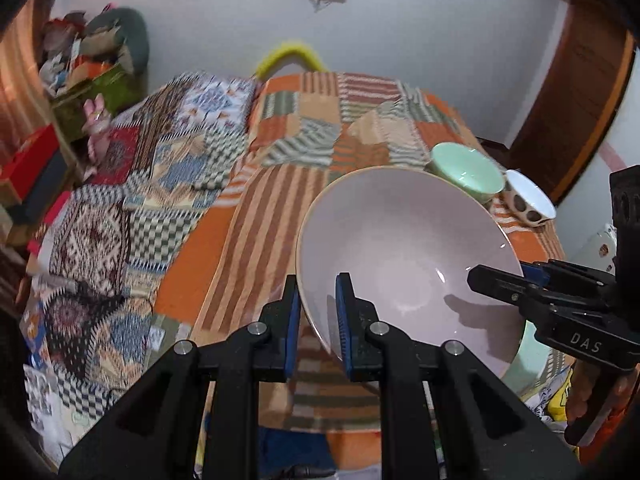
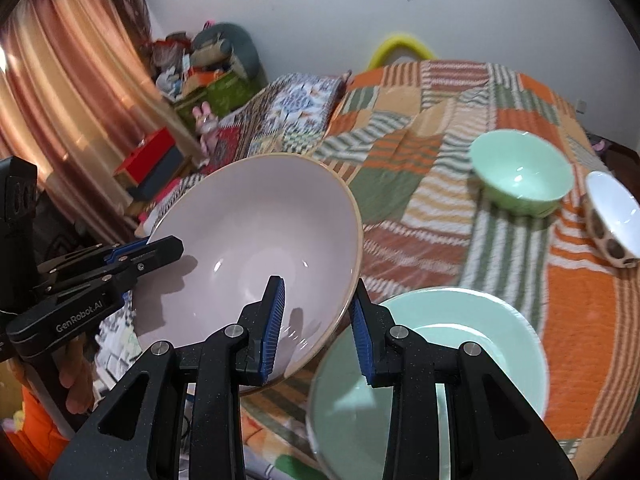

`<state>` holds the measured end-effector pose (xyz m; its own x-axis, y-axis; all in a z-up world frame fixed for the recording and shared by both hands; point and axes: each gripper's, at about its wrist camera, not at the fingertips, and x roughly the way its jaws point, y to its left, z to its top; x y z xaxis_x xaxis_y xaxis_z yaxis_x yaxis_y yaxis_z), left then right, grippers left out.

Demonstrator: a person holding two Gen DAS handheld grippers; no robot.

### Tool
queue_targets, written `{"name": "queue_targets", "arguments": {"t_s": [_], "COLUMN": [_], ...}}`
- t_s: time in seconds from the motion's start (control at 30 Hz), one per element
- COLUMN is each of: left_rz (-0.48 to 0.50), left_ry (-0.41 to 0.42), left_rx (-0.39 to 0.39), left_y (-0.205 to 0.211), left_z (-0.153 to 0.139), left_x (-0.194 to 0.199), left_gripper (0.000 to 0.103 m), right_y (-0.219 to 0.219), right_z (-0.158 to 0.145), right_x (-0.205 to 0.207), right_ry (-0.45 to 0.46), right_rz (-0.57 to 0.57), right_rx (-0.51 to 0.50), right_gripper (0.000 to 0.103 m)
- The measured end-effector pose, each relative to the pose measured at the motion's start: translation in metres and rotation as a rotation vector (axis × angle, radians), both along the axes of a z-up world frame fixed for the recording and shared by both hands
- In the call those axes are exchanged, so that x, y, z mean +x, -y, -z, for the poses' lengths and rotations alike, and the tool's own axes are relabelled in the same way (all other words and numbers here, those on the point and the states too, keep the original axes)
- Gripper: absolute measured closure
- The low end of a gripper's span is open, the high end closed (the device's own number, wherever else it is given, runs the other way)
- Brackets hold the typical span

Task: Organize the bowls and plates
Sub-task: 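Carry the pink bowl onto the plate stack and open both tools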

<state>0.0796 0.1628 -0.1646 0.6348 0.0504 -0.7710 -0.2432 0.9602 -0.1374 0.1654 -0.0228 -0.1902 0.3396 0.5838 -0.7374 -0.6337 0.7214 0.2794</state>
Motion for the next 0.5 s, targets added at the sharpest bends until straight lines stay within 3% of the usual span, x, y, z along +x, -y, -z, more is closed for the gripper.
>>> {"name": "queue_targets", "arguments": {"t_s": [0.23, 0.5], "left_rz": [-0.028, -0.06], "left_ry": [-0.081, -0.115], "left_rx": [-0.041, -0.05], "left_y": [-0.016, -0.025], "left_z": [0.041, 0.07], "left_x": [-0.005, -0.001], "left_gripper": [0.087, 0.087], "right_y": [-0.024, -0.042], "right_z": [0.028, 0.051], "right_x": [-0.006, -0.005], "right_ry": [-0.052, -0.079], "right_rz": [-0.029, -0.045], "right_rx": [-0.068, -0.148], "right_gripper": [0.073, 0.073]}}
